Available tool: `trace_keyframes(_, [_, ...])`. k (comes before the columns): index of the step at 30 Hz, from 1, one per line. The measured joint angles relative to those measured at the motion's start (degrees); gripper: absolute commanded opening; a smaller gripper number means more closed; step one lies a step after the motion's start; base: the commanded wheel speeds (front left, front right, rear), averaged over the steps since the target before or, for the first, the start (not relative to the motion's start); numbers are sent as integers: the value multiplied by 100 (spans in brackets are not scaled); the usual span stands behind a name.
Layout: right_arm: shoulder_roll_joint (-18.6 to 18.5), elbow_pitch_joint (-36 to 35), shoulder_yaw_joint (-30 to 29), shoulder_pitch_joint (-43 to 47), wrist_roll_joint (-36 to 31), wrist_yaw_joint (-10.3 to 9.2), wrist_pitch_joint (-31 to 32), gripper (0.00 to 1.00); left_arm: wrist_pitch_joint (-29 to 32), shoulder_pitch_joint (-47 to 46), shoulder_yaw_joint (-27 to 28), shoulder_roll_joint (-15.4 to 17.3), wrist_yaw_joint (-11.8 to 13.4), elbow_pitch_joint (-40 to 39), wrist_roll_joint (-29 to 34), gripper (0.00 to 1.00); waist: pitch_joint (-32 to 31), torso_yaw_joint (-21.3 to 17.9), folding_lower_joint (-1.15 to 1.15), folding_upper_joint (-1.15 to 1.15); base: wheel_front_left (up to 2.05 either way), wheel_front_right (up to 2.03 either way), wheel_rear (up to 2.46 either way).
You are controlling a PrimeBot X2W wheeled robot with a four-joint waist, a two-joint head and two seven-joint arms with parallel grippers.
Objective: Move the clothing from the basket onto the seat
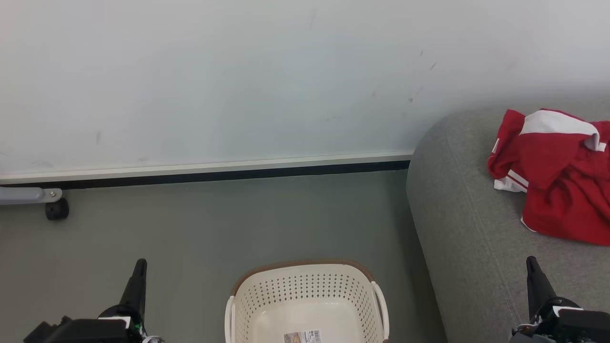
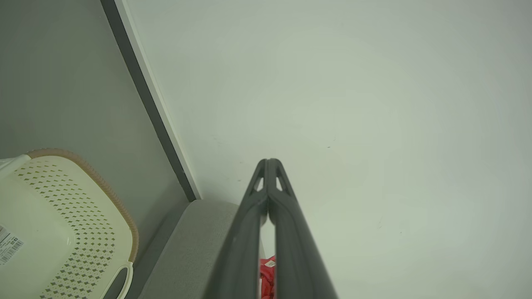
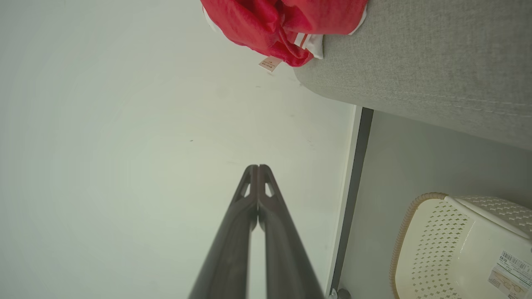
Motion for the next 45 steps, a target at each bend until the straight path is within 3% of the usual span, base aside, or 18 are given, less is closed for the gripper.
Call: trace_keyframes(45, [1, 0, 0, 0, 0, 0, 0, 0, 0, 0, -1, 0, 0, 3, 0, 0, 0, 0, 0, 0, 0, 0, 0])
